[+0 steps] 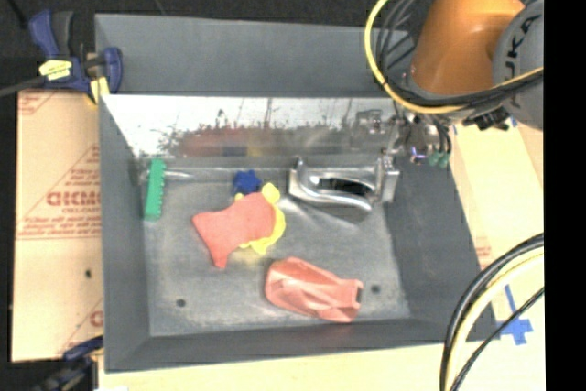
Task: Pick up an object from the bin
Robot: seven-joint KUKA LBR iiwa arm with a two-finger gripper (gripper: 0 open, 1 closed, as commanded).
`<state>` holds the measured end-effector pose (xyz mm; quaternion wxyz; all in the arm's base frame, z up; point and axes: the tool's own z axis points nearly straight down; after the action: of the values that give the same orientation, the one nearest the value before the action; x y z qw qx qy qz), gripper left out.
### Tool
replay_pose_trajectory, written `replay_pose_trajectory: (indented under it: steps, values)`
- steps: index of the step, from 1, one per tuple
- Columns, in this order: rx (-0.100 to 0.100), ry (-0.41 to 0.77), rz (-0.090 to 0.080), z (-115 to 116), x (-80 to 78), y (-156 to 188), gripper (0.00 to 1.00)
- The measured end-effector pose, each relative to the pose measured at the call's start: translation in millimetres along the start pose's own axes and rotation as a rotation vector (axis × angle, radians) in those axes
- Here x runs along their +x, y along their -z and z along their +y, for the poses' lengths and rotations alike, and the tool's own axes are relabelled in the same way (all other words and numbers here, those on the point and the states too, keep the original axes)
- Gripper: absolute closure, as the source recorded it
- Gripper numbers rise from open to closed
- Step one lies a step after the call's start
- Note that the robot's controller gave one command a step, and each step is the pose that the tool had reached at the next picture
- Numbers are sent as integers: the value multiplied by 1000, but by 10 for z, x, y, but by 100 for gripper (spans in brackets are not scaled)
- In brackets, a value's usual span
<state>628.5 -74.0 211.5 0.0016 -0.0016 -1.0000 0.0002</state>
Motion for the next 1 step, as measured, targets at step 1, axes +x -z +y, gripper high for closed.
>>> replay_pose_trajectory:
  steps: [1]
  values:
    - [1, 1, -8, 2, -12, 55, 0]
